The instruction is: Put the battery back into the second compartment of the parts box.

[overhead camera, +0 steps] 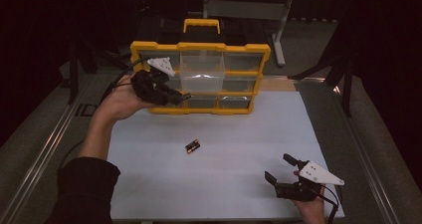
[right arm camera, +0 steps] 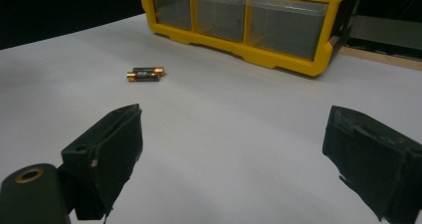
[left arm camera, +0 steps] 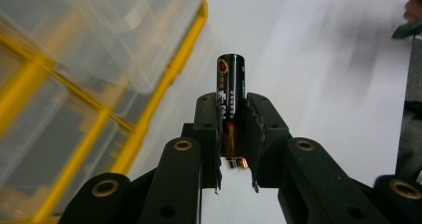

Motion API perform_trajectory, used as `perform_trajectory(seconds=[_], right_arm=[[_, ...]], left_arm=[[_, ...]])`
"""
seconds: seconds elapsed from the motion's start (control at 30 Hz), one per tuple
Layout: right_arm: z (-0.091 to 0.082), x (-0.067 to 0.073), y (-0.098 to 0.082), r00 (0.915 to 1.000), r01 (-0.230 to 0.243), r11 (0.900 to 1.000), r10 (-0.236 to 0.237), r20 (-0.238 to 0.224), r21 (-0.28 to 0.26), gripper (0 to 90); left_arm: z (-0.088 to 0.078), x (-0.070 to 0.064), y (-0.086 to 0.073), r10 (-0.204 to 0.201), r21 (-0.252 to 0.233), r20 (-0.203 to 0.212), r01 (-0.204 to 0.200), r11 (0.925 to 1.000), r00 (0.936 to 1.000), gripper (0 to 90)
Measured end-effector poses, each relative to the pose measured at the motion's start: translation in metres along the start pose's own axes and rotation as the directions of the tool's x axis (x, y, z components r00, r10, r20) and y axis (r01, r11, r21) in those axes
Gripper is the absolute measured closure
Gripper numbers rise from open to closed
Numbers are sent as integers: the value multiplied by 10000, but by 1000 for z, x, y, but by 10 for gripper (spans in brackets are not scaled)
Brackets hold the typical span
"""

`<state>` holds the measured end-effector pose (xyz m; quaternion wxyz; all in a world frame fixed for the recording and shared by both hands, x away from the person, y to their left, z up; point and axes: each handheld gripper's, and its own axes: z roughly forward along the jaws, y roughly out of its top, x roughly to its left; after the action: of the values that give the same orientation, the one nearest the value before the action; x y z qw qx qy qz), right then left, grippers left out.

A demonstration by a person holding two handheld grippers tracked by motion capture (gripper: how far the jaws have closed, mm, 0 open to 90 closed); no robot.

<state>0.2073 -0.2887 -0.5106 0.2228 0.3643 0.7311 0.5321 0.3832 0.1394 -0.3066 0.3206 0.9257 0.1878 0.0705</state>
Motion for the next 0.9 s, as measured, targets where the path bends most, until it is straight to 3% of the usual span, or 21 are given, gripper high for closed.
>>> perform_trajectory(seconds=[0.2, 0.43, 0.47, 0.67, 0.7, 0.73, 0.77, 0.9], right_arm=[[-1, -1, 0, 9999, -105, 9999, 105, 18, -79, 84], [-1, -1, 0, 9999, -117, 9999, 117, 3, -84, 84], [-1, -1, 0, 9999, -150, 9998, 150, -16, -90, 84], [-1, -1, 0, 9998, -179, 9998, 179, -10, -100, 84], [-1, -1, 0, 9998, -199, 9998, 199, 10, -87, 84], [-1, -1, 0, 9998, -199, 9998, 199, 10, -87, 84], [-2, -1, 0, 9998, -215, 9997, 215, -5, -96, 84], [-1, -1, 0, 9999, -147, 9998, 147, -57, -105, 84]], left_arm=[[-23, 11, 19, -222, -232, -205, 217, 9995, 9995, 775], [-30, 15, 29, -437, -359, -597, 416, 9985, 9973, 775], [-30, 18, 35, -750, -453, -1069, 705, 9965, 9914, 775], [-29, 23, 44, -1107, -492, -1473, 1045, 9933, 9829, 774], [-28, 24, 47, -1287, -536, -1679, 1213, 9912, 9774, 774], [-28, 24, 47, -1287, -536, -1679, 1213, 9912, 9774, 774], [-27, 24, 49, -1541, -614, -1833, 1452, 9875, 9709, 774], [-23, 26, 53, -1833, -556, -1950, 1757, 9829, 9635, 774]])
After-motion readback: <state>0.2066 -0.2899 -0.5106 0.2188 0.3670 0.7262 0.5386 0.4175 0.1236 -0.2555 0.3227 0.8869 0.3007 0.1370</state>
